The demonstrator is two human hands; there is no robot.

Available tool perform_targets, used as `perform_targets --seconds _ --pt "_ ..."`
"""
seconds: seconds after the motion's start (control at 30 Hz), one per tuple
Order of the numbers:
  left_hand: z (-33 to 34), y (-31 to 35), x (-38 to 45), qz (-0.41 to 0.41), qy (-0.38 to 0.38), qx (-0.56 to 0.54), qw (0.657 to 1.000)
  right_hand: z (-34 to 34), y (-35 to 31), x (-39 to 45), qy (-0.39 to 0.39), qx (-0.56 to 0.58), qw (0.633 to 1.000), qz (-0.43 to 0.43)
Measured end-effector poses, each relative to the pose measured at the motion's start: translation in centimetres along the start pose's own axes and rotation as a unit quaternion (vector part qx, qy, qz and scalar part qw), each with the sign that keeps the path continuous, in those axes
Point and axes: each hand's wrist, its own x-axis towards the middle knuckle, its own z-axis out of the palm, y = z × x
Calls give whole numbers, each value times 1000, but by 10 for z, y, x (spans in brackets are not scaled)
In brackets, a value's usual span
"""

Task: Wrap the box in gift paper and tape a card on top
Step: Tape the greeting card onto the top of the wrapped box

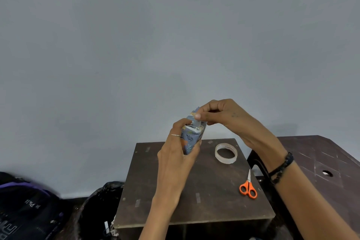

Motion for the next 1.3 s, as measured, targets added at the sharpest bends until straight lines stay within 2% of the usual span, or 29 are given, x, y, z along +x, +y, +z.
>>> perform_targets --seconds 0.2,0.47,0.7,0.9,1.3 --pt "0 -1 0 10 0 1 1000 4 3 4 0 -8 1000 1" --pt "-1 -1 2 -1 -10 4 1000 -3 -1 -2 -6 48 999 18" --pt "2 1 0 10 -12 2 1000 1 2 3 21 -46 999 15" --pt "1 2 -1 15 -15 -4 1000 2 2 5 29 -76 996 19" --pt "1 2 -4 14 -14 -9 1000 6 8 6 -3 -54 998 12"
